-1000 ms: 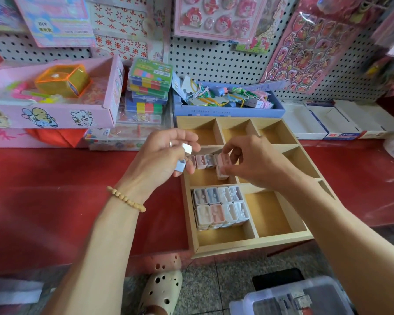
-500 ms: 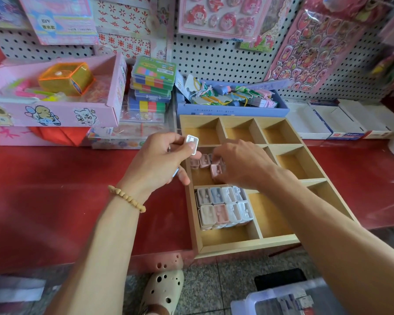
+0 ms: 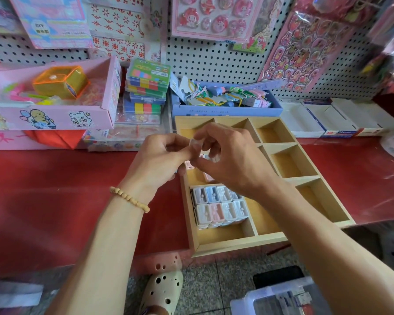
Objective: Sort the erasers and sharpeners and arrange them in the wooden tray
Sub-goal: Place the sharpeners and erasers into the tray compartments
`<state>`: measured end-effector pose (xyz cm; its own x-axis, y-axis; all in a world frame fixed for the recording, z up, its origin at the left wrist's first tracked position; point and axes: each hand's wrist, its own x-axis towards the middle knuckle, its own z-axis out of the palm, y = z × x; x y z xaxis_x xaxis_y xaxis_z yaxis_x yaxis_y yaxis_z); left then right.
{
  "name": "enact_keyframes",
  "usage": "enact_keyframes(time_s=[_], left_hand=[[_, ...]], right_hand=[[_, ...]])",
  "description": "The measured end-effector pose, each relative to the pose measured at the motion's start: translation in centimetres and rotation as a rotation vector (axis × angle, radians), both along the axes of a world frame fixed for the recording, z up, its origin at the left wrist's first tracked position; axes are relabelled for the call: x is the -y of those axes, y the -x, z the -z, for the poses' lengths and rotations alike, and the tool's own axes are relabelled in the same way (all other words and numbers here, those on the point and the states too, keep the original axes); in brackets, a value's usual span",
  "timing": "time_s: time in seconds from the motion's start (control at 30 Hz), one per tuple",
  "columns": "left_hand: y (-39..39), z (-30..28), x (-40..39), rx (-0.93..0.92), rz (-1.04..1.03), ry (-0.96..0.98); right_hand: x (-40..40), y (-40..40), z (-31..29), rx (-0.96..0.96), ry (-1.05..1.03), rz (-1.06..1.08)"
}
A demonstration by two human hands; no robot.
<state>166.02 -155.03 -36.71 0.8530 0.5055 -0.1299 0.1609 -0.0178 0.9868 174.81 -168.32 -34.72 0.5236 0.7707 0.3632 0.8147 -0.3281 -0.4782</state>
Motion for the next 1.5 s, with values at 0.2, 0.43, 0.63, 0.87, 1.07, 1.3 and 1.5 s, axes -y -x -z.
enact_keyframes(time_s=[0.2,0.43,0.63,0.87,1.07,1.3,1.5], left_hand=[[-0.1,-0.1,0.0,0.031,0.012,0.106],[0.0,-0.1,-0.6,0.080,0.030,0.088],[0.1,0.2,-0.7,0.110,-0.013,0.107],[0.3,0.0,-1.2,0.121,-0.135,0.108],[0.5,0.0,-1.1,0.050,-0.071,0.015],[0.5,-0.1,-0.9,-0.019,-0.098,-0.025],[0.5,-0.2,-0.9,-0.026,-0.148,0.063]], right_hand=[[0.3,-0.3,0.1,-0.009,0.006,0.013],[0.9,-3.5,0.8,0.005,0.292,0.093],[-0.1,-3.2,2.0,-0.071,0.455,0.022],[-0.6,-3.1,1.3,-0.139,0.480,-0.052],[-0.5,-3.6,2.2,-0.051,0.573,0.007],[-0.4,-3.4,2.3,0.065,0.588,0.016],[-0.4,-3.4,2.5,0.065,0.563,0.035]])
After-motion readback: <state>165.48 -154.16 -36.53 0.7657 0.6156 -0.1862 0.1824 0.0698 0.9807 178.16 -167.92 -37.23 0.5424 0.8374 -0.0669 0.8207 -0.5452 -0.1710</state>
